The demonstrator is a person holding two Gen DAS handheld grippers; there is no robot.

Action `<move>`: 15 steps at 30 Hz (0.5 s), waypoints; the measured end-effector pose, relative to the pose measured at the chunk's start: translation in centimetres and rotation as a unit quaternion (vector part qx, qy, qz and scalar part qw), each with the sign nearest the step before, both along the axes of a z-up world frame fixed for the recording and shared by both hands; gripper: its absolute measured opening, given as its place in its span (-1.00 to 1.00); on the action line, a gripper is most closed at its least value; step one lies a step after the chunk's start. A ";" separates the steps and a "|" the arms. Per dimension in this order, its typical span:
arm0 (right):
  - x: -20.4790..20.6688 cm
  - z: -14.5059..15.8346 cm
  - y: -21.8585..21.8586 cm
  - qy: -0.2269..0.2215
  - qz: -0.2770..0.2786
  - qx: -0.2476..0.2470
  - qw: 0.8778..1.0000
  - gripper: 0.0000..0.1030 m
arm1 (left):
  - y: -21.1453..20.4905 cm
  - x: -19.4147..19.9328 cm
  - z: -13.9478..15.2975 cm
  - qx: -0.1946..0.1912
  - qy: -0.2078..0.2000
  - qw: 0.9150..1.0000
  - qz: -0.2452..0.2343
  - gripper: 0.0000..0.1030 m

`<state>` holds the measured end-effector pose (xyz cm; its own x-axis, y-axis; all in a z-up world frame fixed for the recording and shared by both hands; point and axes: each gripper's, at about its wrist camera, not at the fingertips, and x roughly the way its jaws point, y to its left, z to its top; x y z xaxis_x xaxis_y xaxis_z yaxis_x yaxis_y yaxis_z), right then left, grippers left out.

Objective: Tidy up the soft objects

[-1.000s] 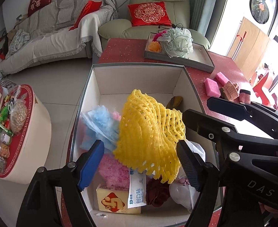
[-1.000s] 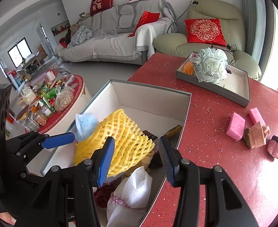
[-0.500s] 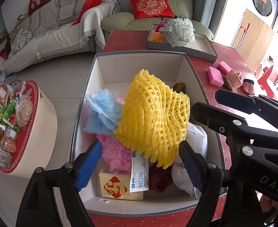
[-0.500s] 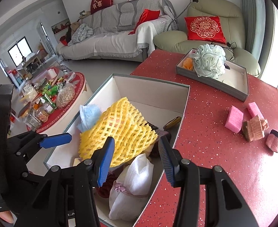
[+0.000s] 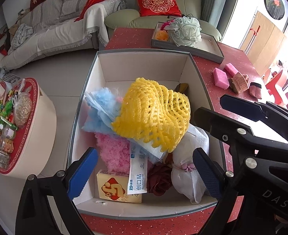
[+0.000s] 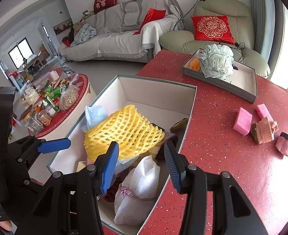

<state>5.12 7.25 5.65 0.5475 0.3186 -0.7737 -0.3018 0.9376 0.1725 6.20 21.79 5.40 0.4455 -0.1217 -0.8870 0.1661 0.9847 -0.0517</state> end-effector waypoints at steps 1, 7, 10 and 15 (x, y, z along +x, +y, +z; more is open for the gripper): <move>0.0 0.0 0.0 0.000 0.000 0.000 1.000 0.01 | 0.0 0.0 -0.1 -0.002 0.002 1.000 0.001 0.90; 0.0 0.1 0.0 0.000 -0.002 0.001 1.000 0.01 | 0.1 0.0 0.0 -0.017 0.002 1.000 0.001 0.93; 0.0 0.1 -0.1 0.000 -0.001 0.001 1.000 0.01 | -0.1 -0.1 0.1 -0.010 -0.001 1.000 0.001 0.97; 0.0 0.1 -0.1 0.000 -0.002 0.001 1.000 0.01 | -0.3 -0.2 0.2 -0.016 -0.003 1.000 -0.006 0.97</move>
<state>5.09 7.13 5.75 0.5482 0.3188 -0.7732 -0.2980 0.9383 0.1756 6.02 21.50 5.63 0.4487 -0.1550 -0.8801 0.1790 0.9805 -0.0815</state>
